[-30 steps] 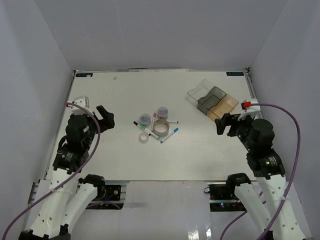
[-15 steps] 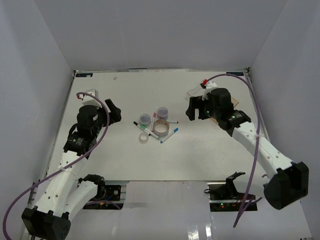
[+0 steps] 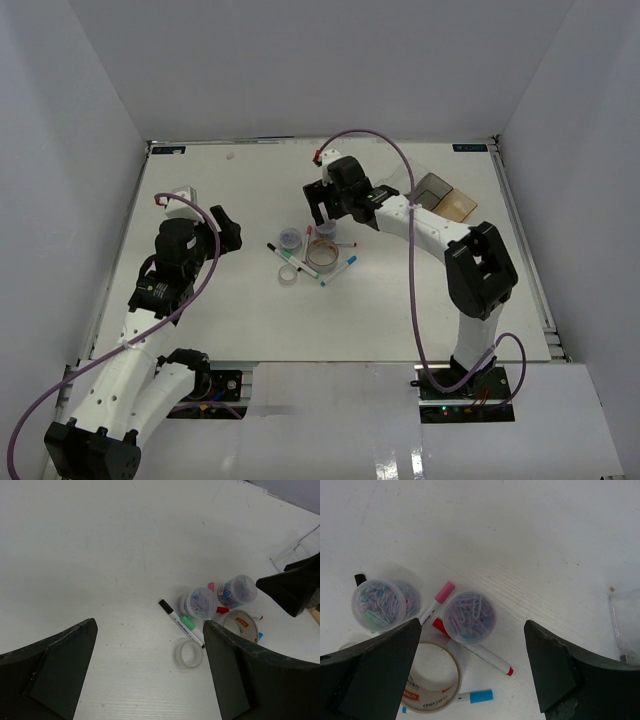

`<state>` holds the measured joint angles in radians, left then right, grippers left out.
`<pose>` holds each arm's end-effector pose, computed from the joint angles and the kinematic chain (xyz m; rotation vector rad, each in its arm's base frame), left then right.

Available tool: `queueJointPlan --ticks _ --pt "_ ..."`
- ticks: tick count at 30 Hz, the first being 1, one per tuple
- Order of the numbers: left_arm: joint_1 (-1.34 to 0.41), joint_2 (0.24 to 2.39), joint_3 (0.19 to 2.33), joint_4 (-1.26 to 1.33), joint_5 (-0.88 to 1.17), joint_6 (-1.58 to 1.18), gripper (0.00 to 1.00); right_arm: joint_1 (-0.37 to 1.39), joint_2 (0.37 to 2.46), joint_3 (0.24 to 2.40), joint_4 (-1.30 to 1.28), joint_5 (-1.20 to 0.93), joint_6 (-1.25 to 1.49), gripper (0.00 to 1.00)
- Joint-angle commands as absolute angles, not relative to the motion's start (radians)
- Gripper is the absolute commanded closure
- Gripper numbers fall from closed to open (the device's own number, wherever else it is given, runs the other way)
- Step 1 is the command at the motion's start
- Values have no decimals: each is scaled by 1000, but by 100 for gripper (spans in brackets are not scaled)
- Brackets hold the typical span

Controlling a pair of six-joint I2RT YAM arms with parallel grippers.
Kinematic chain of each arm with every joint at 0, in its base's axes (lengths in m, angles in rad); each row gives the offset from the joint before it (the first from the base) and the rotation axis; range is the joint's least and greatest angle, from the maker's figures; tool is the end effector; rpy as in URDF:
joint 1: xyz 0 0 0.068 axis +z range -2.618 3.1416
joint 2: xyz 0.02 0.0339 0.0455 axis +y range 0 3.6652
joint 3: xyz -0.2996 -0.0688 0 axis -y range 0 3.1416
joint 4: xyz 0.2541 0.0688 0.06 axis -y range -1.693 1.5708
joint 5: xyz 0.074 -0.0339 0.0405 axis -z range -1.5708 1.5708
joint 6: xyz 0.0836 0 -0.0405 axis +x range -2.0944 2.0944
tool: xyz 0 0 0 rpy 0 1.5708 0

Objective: Sort the stationery into containers
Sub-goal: Pick up the stationery from the center of the board.

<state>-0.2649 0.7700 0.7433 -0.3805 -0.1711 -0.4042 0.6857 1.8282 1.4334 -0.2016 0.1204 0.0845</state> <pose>0.2007 -0.0397 0.3133 -0.2490 1.9657 -0.2670 0.3808 0.2986 0.2727 -0.5784 2.1009 0.3118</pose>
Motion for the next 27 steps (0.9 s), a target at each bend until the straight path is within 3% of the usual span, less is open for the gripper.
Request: queueJointPlan --ticks 1,20,27 --pt "-264 762 736 -364 -144 -402 2 710 1891 1526 -178 181 60 10" --pt "-264 775 735 -361 -114 -405 2 729 2065 1568 -186 219 138 10" --pt "-264 784 735 -364 -114 -405 2 732 2075 1555 -187 230 143 4"
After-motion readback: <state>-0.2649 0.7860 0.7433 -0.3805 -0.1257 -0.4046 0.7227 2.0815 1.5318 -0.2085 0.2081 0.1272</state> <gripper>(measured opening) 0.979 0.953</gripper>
